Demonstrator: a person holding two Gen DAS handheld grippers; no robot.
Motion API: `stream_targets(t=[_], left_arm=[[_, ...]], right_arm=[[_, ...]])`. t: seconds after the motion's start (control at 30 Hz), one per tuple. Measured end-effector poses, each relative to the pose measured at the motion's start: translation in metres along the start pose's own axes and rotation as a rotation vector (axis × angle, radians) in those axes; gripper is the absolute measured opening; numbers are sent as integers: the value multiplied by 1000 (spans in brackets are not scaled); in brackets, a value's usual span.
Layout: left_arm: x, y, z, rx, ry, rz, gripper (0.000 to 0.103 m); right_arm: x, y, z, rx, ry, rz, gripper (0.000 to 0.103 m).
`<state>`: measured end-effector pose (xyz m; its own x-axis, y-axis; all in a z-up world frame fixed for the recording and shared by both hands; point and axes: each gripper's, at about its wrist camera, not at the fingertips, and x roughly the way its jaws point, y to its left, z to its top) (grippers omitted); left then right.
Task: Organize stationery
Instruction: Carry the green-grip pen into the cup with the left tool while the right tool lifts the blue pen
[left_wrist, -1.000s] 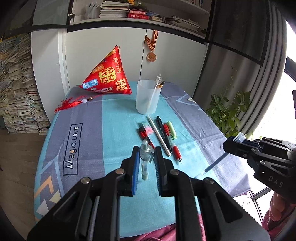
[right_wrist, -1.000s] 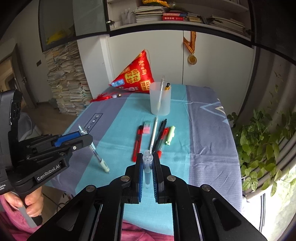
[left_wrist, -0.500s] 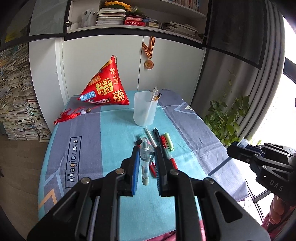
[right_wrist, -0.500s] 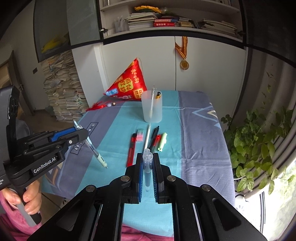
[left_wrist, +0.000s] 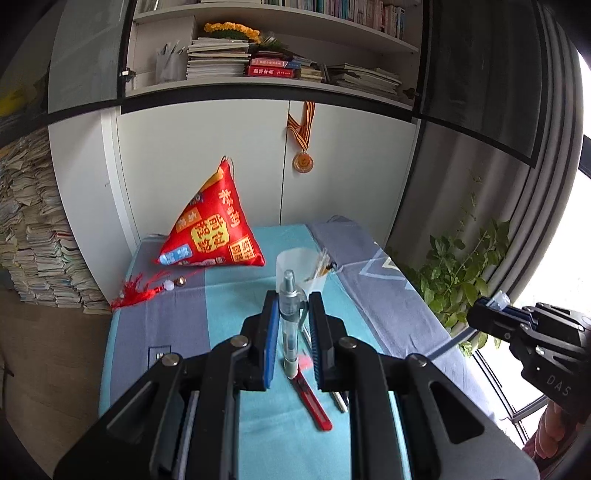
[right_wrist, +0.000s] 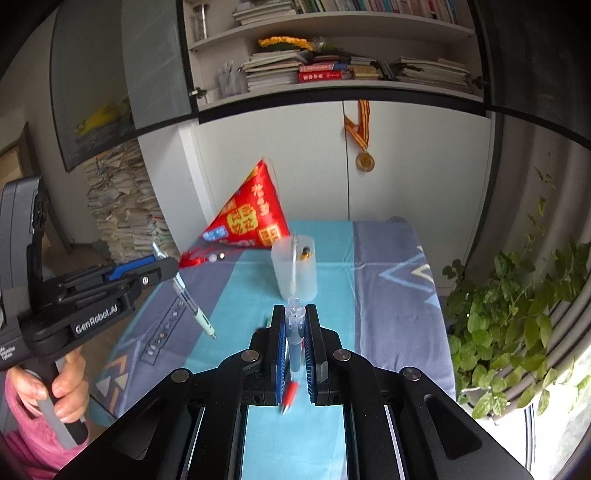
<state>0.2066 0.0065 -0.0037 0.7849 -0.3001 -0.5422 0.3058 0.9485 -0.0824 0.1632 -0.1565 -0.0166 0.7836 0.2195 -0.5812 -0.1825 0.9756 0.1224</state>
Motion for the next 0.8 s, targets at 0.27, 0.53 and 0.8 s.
stream_targets(t=[0.27, 0.53, 0.8], left_arm=[[43, -4, 53, 20, -33, -18, 14], [97, -2, 79, 21, -2, -4, 14], [137, -4, 62, 10, 102, -14, 14]], right_arm=[[16, -18, 18, 34, -11, -28, 10], [27, -30, 31, 58, -22, -53, 10], [36, -37, 34, 69, -9, -63, 10]])
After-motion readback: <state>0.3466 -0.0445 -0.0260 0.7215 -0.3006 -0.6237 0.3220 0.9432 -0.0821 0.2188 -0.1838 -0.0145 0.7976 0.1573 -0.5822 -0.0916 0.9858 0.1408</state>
